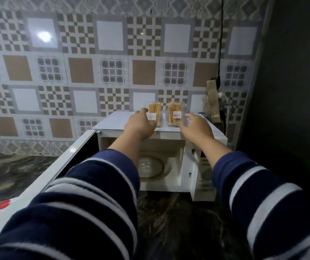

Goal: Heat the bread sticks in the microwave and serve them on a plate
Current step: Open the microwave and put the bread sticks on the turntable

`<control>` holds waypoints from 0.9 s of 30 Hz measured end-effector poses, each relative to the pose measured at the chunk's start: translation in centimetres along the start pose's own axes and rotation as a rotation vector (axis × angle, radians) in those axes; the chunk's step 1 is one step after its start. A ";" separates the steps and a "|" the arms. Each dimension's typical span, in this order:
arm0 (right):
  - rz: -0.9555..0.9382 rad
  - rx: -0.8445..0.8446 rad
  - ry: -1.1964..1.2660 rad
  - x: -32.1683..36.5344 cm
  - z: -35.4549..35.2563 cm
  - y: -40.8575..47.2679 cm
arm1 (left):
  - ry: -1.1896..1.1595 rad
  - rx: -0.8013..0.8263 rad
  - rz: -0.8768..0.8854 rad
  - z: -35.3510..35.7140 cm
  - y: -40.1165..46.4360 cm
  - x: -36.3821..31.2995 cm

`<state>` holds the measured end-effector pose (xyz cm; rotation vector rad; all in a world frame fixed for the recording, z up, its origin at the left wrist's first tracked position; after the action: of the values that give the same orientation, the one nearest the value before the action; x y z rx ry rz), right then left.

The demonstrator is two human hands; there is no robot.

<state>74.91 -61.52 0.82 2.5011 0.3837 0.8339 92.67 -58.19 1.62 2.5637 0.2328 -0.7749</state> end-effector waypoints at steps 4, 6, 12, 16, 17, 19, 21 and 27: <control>0.140 0.005 0.188 -1.6 1.5 6.1 | -0.065 -0.052 -0.062 1.8 4.8 0.0; 0.282 0.117 0.283 -2.3 2.4 8.1 | -0.107 -0.008 -0.094 2.6 6.9 0.4; 0.272 0.288 0.318 -3.0 3.6 10.9 | -0.091 0.138 -0.145 4.2 10.5 0.7; 0.275 0.288 0.203 -1.9 4.8 11.5 | 0.006 0.110 -0.176 4.8 11.5 0.7; 0.300 0.284 0.200 -1.7 5.1 11.6 | 0.032 0.090 -0.195 4.8 11.7 0.7; 0.360 0.287 0.167 -1.3 5.6 11.7 | 0.055 0.083 -0.241 4.8 12.0 0.9; 0.407 0.293 0.087 -1.0 5.9 11.9 | 0.076 0.070 -0.257 4.6 12.0 1.0; 0.438 0.208 -0.002 -0.8 6.3 11.8 | 0.139 -0.001 -0.272 4.3 11.5 1.3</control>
<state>79.53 -74.02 2.07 2.8299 -0.0934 0.9965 94.94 -70.35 1.99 2.6193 0.6354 -0.6895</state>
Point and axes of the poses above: each hand's wrist, its own y-axis towards the middle knuckle, its own z-axis out of the palm, x = y × z, the point moved 2 cm from there along y, towards the middle knuckle, and after that the axes turned 2 degrees about -z, right-handed, at the moved point
